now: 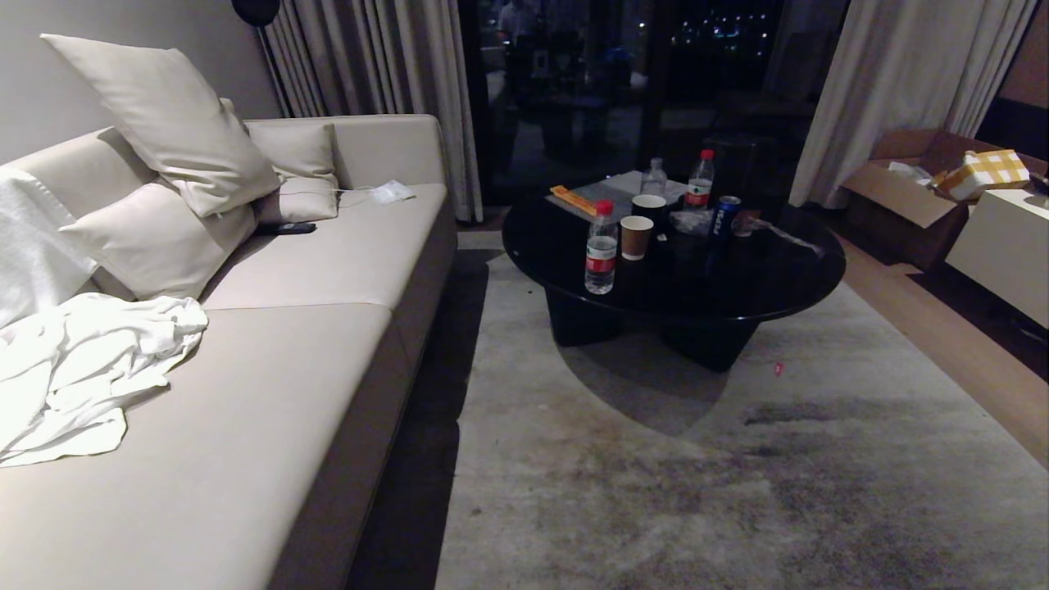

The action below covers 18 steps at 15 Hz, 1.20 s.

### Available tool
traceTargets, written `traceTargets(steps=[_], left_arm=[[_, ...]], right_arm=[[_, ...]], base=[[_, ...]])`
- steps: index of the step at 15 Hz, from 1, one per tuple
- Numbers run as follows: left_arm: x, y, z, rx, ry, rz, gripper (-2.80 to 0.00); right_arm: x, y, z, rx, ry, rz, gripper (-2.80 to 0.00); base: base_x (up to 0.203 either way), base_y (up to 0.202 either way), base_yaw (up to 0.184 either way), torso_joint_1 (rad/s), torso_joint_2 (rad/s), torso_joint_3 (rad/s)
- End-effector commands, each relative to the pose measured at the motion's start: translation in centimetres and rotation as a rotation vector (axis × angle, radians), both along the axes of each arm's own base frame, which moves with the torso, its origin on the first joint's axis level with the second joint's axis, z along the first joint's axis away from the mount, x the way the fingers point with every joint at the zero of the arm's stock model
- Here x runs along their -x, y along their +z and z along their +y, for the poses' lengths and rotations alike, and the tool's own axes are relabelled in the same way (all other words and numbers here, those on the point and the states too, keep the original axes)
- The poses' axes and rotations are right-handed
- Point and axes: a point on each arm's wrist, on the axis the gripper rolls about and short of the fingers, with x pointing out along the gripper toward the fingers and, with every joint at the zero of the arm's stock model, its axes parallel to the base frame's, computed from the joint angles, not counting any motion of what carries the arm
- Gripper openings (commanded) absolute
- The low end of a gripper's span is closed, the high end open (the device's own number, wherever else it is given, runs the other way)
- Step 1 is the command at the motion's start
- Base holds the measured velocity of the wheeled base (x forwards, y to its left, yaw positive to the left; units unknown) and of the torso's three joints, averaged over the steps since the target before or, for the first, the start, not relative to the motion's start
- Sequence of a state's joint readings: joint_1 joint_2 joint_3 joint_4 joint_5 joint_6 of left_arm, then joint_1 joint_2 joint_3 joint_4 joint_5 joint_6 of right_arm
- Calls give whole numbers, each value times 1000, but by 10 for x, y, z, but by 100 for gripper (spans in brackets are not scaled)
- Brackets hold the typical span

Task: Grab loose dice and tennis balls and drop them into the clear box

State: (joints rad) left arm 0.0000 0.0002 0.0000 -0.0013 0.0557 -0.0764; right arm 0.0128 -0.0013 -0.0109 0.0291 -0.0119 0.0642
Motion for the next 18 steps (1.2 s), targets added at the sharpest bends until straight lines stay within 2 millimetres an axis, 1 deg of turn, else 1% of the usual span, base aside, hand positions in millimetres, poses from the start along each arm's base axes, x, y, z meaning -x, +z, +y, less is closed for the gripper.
traceTargets(steps=[1,6,18], left_arm=[[0,0,0,3,1,2,-280],[0,0,0,5,1,2,-280],[0,-1,0,1,1,4,-280]], right_arm=[[0,0,0,0,-1,1,-280],[0,0,0,0,1,1,-280],[0,0,0,-2,-1,1,-280]], base=[[0,0,0,0,0,0],[-10,0,0,0,0,0],[-180,0,0,2,2,2]])
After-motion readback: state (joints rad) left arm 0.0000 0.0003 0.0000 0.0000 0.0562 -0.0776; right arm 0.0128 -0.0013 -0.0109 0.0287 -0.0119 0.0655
